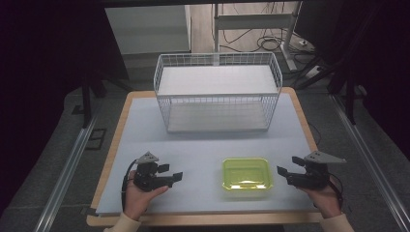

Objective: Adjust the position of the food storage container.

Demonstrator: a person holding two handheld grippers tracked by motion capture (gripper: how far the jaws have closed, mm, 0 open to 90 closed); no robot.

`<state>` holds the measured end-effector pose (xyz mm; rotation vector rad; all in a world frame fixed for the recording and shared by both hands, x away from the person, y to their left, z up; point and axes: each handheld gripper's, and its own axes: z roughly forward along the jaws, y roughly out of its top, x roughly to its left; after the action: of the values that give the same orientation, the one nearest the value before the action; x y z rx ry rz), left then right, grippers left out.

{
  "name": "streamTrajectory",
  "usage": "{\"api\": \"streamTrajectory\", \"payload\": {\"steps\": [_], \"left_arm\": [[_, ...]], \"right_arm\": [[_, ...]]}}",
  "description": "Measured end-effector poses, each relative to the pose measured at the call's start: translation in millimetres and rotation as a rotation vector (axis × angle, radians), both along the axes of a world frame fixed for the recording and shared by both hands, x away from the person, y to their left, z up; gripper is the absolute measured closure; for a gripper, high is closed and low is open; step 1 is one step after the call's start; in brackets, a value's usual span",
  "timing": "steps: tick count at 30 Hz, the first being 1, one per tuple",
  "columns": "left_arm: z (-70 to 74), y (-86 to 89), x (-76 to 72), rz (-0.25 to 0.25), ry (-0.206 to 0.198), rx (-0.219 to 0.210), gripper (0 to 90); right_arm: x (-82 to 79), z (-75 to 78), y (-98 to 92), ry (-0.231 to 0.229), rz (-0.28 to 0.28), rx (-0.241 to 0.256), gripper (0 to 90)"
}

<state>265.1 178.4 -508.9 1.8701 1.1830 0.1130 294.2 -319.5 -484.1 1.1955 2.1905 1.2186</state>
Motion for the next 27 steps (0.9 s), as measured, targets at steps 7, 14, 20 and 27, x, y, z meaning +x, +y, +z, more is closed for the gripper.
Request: {"api": "streamTrajectory", "payload": {"steps": [7,14,20,27], "left_arm": [[0.7,-0.2,-0.3,0.002,0.0,-0.005,27.6],[1.5,2.6,-3.2,0.012,-0.005,-0.003,26.6],[1.6,6.8,-7.7,0.021,-0.013,0.011,26.1],[0.4,9.8,-10.1,0.027,-0.01,0.012,26.1]], "right_arm": [[0.1,0.7,-1.3,0.019,-0.014,-0.014,27.1],[-0.3,4.8,-2.9,0.026,0.002,-0.03,39.3],[-1.4,10.1,-3.7,0.063,0.018,-0.071,75.9],[-4.7,13.5,0.6,0.072,0.076,-0.125,89.6]]}}
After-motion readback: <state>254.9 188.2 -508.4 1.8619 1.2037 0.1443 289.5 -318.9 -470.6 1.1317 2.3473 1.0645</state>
